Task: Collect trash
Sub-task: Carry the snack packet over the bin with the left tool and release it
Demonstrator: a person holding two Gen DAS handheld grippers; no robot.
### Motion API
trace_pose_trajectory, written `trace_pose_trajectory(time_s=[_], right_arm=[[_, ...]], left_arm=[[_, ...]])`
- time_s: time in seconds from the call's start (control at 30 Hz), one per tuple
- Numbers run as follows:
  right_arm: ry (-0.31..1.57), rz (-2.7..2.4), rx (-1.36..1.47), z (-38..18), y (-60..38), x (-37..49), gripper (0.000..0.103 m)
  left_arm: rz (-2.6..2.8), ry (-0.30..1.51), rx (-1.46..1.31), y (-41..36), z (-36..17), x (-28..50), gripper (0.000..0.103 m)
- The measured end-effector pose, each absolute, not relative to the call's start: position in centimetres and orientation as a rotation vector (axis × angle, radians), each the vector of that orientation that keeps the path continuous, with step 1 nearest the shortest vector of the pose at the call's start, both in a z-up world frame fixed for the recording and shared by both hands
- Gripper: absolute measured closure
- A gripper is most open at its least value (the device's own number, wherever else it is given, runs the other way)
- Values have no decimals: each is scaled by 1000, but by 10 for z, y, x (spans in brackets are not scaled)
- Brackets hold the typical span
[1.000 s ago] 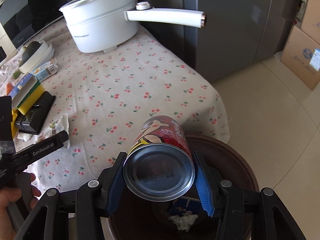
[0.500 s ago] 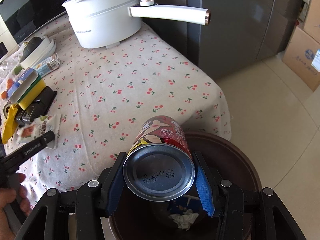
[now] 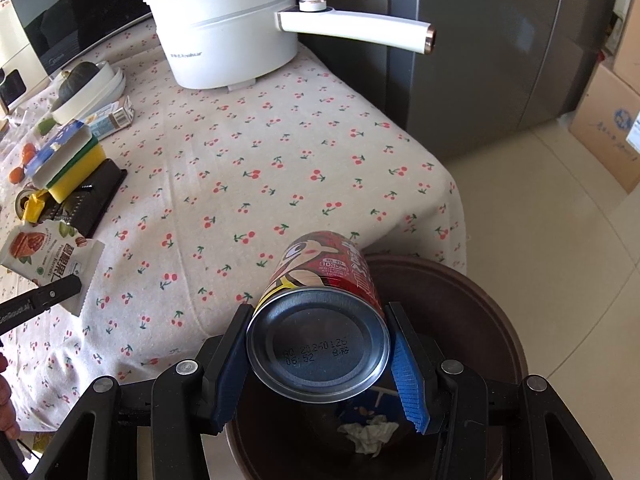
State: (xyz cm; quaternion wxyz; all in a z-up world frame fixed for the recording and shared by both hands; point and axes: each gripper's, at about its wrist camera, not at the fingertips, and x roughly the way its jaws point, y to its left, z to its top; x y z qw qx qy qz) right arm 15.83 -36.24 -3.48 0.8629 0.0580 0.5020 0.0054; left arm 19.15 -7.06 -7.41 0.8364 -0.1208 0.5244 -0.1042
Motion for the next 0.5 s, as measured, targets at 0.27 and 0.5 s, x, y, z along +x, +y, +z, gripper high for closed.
trace_pose_trajectory(time_s=[0.27, 0.5], right_arm=[[1068, 18, 112, -39, -370, 141, 48], [1093, -3, 111, -52, -390, 120, 48]], left_arm=[[-347, 1106, -186, -97, -58, 167, 92], [-470, 1134, -118, -143, -61, 152, 92]])
